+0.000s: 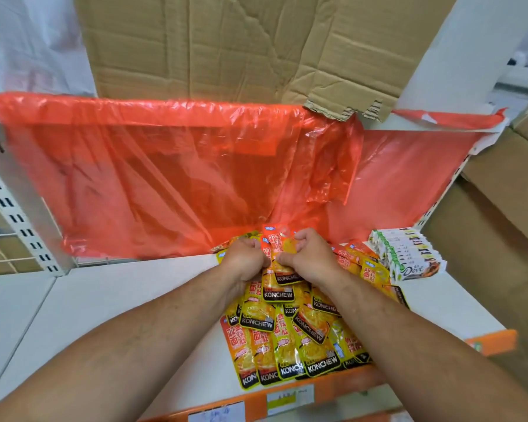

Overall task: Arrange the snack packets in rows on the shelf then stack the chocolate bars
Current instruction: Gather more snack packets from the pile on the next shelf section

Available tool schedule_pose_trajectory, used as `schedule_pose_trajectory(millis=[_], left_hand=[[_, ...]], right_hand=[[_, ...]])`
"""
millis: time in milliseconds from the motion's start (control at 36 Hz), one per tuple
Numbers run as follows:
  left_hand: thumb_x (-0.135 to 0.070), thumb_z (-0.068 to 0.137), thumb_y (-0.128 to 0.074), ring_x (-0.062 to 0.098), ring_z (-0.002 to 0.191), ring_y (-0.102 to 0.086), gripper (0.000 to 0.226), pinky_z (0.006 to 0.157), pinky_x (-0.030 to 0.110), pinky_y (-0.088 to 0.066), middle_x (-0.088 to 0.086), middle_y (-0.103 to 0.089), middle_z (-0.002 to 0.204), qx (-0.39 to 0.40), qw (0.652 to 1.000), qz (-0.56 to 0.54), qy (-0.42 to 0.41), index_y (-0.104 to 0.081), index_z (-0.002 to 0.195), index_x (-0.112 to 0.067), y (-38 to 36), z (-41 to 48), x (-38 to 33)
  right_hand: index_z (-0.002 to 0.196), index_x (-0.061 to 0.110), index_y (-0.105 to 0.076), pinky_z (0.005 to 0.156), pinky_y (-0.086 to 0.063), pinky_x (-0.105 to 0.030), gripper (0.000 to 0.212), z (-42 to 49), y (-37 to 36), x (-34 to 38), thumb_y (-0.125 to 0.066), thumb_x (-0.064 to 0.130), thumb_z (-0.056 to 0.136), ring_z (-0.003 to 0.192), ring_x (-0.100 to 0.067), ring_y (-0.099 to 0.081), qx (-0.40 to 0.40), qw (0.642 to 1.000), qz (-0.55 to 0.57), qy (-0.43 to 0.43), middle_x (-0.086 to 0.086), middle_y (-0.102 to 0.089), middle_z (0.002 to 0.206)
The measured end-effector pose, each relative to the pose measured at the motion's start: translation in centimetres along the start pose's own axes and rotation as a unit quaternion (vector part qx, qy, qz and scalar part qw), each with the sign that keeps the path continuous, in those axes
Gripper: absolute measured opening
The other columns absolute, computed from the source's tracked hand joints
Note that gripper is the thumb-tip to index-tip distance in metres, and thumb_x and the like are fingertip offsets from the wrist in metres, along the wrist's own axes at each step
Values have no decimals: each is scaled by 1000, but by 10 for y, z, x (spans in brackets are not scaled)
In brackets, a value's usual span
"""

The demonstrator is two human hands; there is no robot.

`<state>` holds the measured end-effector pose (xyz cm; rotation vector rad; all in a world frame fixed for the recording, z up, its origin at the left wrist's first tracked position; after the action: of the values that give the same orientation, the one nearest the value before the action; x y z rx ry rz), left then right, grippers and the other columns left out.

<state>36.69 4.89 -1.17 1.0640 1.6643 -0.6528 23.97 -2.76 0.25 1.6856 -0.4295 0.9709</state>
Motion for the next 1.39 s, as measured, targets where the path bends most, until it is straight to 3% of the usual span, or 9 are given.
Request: schedule_pose_trajectory(millis=[139,222,306,444,528,583,944,1111,1389], left_hand=[[17,82,-51,24,58,-60,30,60,36,-53,16,-66,72,-4,996,-87,-1,-64,74,-8,14,-8,1],[15,84,-53,29,68,-65,25,66,43,-57,21,-70,85,-15,994,-110,-7,-65,82,-7,28,-10,2],[8,86,-58,27,64,-66,14,56,33,-56,22,-71,88,13,989,-144,-4,-65,95,1,39,-18,4],[8,79,-72,23,60,-70,16,55,31,-57,14,-74,78,46,988,-144,-12,-64,82,-5,53,-34,14],[12,76,-70,24,61,-68,19,63,35,-59,16,-73,80,17,993,-118,-20,-63,78,-5,66,-36,23],[13,76,-69,22,59,-67,19,62,32,-58,13,-72,77,11,992,-121,-23,-64,79,-5,73,-41,26],[15,77,-65,28,70,-68,18,73,43,-59,17,-73,84,-87,981,-167,-54,-67,84,-2,116,-86,27],[12,76,-69,28,68,-70,16,67,37,-60,20,-74,87,-148,970,-188,-47,-68,86,0,139,-124,43],[1,82,-74,20,60,-68,12,53,26,-54,10,-72,77,-229,959,-163,-13,-65,85,-6,195,-200,90]], right_hand=[[85,18,-62,75,-57,-39,36,-11,-6,10,-90,31,67,77,-21,-70,0,1000,4,-26,1,-72,83],[85,11,-67,72,-56,-37,29,-26,-11,16,-89,23,71,77,-24,-70,0,998,43,-37,-6,-74,86],[81,13,-69,71,-58,-33,19,-41,-22,19,-87,16,74,68,-15,-69,24,995,87,-52,-5,-75,84],[86,-3,-65,58,-48,-31,38,-61,-40,19,-88,23,71,60,-19,-61,32,990,108,-84,-17,-73,80],[59,17,-47,54,-34,-30,41,-68,-48,18,-83,20,78,57,-19,-45,24,991,107,-78,-11,-52,61],[56,21,-39,49,-29,-26,48,-73,-51,20,-79,15,83,50,-17,-38,26,991,110,-71,-2,-42,51],[64,17,-43,37,-32,-17,40,-94,-71,57,-74,6,87,38,-15,-36,99,980,167,-36,0,-40,48],[66,15,-45,47,-35,-29,38,-111,-92,68,-76,3,84,38,-14,-37,142,973,181,10,5,-38,46],[64,8,-54,38,-31,-18,30,-154,-154,96,-70,-2,87,35,-9,-39,258,945,190,59,7,-49,40]])
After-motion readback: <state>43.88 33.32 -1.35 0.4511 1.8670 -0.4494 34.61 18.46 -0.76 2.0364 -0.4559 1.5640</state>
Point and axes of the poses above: each hand's wrist, its own z-axis towards the middle knuckle, its own y-axis out of the back of the hand, x = y × z, the point moved 4 cm from there along z, towards the middle knuckle
